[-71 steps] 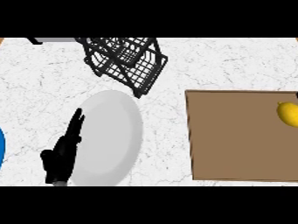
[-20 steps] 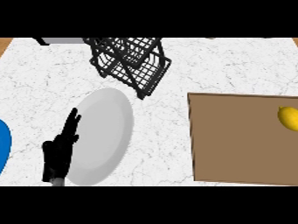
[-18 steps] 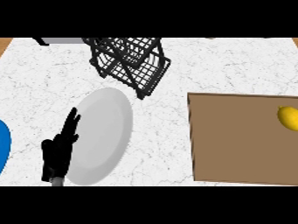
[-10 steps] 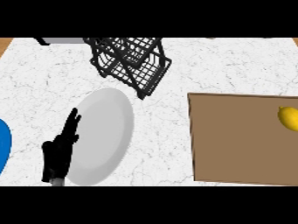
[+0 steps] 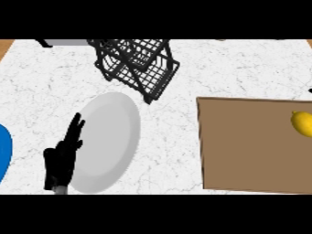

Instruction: Pick the lemon from the tray and place it in the tiered basket

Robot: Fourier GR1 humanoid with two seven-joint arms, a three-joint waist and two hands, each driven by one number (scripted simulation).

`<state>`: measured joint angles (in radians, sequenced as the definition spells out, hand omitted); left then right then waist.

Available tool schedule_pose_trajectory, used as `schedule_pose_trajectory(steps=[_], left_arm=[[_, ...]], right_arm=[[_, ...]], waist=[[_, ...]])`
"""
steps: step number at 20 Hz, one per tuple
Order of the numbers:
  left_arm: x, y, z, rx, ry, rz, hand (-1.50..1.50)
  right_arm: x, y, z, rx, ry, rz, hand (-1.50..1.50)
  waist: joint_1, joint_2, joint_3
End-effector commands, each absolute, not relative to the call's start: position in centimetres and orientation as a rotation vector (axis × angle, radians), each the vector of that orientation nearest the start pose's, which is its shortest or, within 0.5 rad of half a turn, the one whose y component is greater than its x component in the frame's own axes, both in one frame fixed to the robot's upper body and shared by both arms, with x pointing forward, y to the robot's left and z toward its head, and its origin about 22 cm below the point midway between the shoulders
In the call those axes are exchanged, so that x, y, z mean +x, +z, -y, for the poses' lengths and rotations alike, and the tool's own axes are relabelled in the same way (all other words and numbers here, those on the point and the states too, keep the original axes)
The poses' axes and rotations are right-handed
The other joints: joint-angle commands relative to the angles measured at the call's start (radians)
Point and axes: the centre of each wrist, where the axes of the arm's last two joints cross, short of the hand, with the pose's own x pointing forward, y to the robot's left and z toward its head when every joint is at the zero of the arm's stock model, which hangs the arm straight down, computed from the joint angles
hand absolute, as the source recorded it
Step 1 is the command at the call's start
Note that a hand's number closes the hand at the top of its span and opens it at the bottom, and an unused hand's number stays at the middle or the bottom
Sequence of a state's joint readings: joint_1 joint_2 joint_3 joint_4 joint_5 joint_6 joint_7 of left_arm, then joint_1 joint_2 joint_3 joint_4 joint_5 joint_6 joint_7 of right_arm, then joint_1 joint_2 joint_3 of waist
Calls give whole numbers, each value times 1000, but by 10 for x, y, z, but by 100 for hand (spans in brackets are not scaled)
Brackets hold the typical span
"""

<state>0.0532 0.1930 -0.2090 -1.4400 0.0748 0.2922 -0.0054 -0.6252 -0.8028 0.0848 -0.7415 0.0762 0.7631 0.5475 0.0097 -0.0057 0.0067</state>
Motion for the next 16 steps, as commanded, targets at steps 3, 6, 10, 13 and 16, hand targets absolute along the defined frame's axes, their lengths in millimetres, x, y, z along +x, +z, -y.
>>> schedule_pose_trajectory(steps=[3, 6, 10, 13, 16], left_arm=[[217, -57, -245, 231, -26, 1302, 0], [213, -52, -248, 244, -14, 1306, 0], [207, -59, -249, 258, -21, 1293, 0], [207, -63, -240, 267, -39, 1307, 0], [222, -58, -230, 253, -35, 1303, 0]], right_arm=[[363, 111, 437, -329, 808, 417, -150], [362, 94, 431, -321, 799, 386, -150], [353, 87, 434, -307, 806, 391, -150], [349, 72, 446, -300, 792, 375, -150], [360, 73, 427, -296, 779, 393, -150]], waist=[[-2, 8, -7], [0, 7, -7], [-6, 6, -7], [5, 11, -6], [-5, 7, -7]])
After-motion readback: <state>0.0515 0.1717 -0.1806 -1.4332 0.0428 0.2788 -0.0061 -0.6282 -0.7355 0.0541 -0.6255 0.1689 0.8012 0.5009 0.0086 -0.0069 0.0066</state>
